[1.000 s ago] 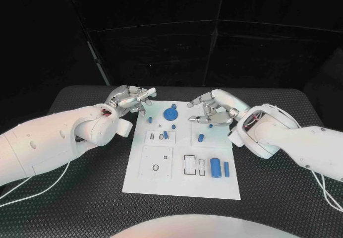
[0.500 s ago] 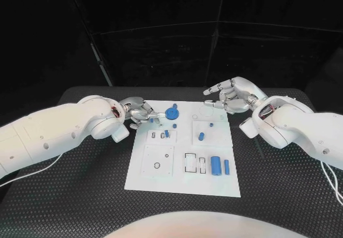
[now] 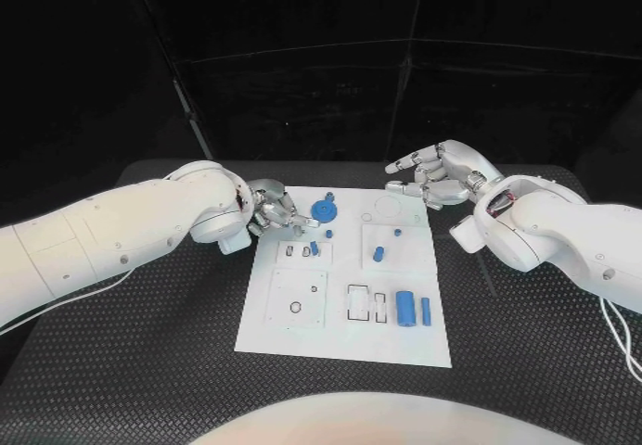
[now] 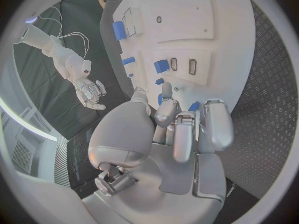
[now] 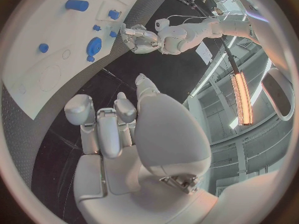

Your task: Assemble the parts on the task board

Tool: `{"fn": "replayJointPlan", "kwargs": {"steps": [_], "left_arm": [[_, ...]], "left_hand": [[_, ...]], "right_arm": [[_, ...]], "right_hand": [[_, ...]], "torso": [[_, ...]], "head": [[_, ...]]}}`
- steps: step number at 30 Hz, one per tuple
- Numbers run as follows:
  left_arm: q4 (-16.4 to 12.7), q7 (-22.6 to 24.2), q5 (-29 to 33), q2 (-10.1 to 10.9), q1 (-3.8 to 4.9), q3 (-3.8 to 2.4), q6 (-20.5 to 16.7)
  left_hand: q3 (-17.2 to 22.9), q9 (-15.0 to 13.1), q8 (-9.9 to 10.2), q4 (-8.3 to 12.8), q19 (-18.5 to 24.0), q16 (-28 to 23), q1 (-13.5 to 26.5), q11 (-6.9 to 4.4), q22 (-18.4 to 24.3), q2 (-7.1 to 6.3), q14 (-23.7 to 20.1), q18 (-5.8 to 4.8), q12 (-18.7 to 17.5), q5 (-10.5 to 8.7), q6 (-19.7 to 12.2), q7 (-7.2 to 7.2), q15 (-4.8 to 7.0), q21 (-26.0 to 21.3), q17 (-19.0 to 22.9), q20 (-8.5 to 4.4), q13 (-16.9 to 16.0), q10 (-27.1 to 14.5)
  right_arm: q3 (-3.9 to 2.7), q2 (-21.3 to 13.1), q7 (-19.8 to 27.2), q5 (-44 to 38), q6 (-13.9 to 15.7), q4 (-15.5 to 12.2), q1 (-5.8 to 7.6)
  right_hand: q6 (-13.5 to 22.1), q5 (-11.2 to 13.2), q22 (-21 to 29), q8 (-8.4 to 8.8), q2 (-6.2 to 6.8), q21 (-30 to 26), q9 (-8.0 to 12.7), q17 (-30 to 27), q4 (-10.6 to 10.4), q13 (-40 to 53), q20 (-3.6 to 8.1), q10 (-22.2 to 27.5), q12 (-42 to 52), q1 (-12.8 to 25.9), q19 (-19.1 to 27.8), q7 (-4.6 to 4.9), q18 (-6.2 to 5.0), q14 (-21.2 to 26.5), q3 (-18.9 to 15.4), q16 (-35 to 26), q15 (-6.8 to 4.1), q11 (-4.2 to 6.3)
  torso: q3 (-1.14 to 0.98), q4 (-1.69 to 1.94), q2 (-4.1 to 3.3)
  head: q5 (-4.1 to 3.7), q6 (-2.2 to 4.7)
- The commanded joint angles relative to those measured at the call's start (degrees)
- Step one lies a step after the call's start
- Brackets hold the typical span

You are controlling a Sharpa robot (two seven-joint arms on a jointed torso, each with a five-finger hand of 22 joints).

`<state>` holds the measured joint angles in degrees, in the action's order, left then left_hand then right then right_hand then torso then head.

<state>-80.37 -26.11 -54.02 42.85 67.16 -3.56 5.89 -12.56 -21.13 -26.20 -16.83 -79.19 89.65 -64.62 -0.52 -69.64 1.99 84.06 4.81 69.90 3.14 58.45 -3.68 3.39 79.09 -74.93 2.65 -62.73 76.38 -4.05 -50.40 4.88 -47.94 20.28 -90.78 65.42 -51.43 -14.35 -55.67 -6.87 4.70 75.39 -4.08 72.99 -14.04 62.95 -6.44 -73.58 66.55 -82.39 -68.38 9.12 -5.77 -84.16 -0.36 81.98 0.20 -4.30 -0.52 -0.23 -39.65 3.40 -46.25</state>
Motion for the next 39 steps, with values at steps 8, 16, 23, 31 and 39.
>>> {"fn": "replayJointPlan", "kwargs": {"steps": [8, 16, 23, 31, 39], "left_arm": [[1.61, -2.79, -5.57, -2.57, 0.84, 0.68, 4.75], [2.77, -3.19, -6.56, -4.12, 1.71, 1.83, 6.61], [3.20, -3.39, -6.83, -4.69, 1.95, 2.08, 7.94], [3.90, -3.46, -6.88, -5.56, 1.99, 2.13, 8.37], [4.54, -3.51, -6.89, -6.47, 2.00, 2.13, 8.69]], "left_hand": [[-0.64, -0.55, -0.64, 0.04, -0.59, 0.35, 0.93, 0.01, -0.45, -0.05, 5.94, -0.73, 0.47, -0.40, -0.70, 0.08, 0.54, 0.48, -15.07, -0.14, -0.48, 0.41], [-0.68, -0.65, -0.72, 0.06, -0.62, 0.35, 0.99, 0.00, -0.55, 0.02, 5.94, -0.75, 0.51, -0.40, -0.71, 0.10, 0.55, 0.53, -15.07, -0.15, -0.51, 0.41], [-0.69, -0.82, -0.88, 0.10, -0.60, 0.35, 0.96, -0.03, -0.57, 0.21, 5.94, -0.75, 0.54, -0.39, -0.72, 0.13, 0.57, 0.55, -15.07, -0.17, -0.54, 0.40], [-0.68, -1.09, -1.08, 0.17, -0.44, 0.35, 0.73, -0.04, -0.38, 0.50, 5.94, -0.70, 0.43, -0.38, -0.81, 0.16, 0.58, 0.45, -15.07, -0.19, -0.39, 0.24], [-0.72, -1.51, -1.44, 0.28, -0.26, 0.35, 0.18, -0.08, -0.21, 0.70, 5.94, -0.66, 0.34, -0.38, -0.88, 0.21, 0.59, 0.36, -15.07, -0.20, -0.27, 0.08]], "right_arm": [[-0.05, 0.70, -0.68, -0.98, -1.03, 0.67, 0.16], [-0.05, 1.03, -1.13, -1.63, -1.12, 1.18, 0.17], [-0.04, 1.36, -1.27, -2.23, -1.21, 1.42, 0.17], [-0.04, 1.80, -1.19, -2.80, -1.17, 1.60, 0.17], [-0.04, 2.09, -1.13, -2.98, -1.17, 1.62, 0.17]], "right_hand": [[-0.49, -0.58, 0.30, -0.21, 0.04, -0.46, -0.02, -0.21, 0.05, -0.19, 0.21, 0.19, -0.45, 0.39, 0.24, 0.07, -1.04, -2.16, -0.67, -0.50, -0.37, 0.20], [-0.42, -0.85, 0.81, -0.22, 0.11, -0.76, 0.02, -0.78, 0.02, -0.61, 0.25, 0.44, -0.82, 0.70, 0.49, 0.07, -1.12, -2.05, -1.11, -0.86, -0.39, 0.20], [-0.39, -0.92, 0.99, -0.22, 0.10, -0.86, 0.03, -0.97, 0.00, -0.72, 0.25, 0.51, -0.92, 0.77, 0.58, 0.07, -1.15, -2.01, -1.22, -0.98, -0.40, 0.20], [-0.35, -1.05, 1.19, -0.22, 0.04, -0.98, 0.05, -1.08, -0.03, -0.80, 0.26, 0.57, -1.00, 0.87, 0.69, 0.07, -1.18, -1.99, -1.35, -1.07, -0.40, 0.20], [-0.38, -1.28, 1.20, -0.26, -0.13, -1.02, 0.05, -1.08, -0.01, -0.69, 0.27, 0.49, -0.90, 0.86, 0.66, 0.05, -1.17, -1.99, -1.40, -1.11, -0.41, 0.21]], "torso": [[0.11, 0.01, -0.11], [0.11, -0.06, -0.06], [0.10, -0.05, -0.07], [0.08, -0.03, -0.06], [0.07, -0.01, -0.08]], "head": [[-0.05, -0.26], [-0.02, -0.68], [-0.03, -0.87], [-0.17, -1.03], [-0.22, -1.16]]}}
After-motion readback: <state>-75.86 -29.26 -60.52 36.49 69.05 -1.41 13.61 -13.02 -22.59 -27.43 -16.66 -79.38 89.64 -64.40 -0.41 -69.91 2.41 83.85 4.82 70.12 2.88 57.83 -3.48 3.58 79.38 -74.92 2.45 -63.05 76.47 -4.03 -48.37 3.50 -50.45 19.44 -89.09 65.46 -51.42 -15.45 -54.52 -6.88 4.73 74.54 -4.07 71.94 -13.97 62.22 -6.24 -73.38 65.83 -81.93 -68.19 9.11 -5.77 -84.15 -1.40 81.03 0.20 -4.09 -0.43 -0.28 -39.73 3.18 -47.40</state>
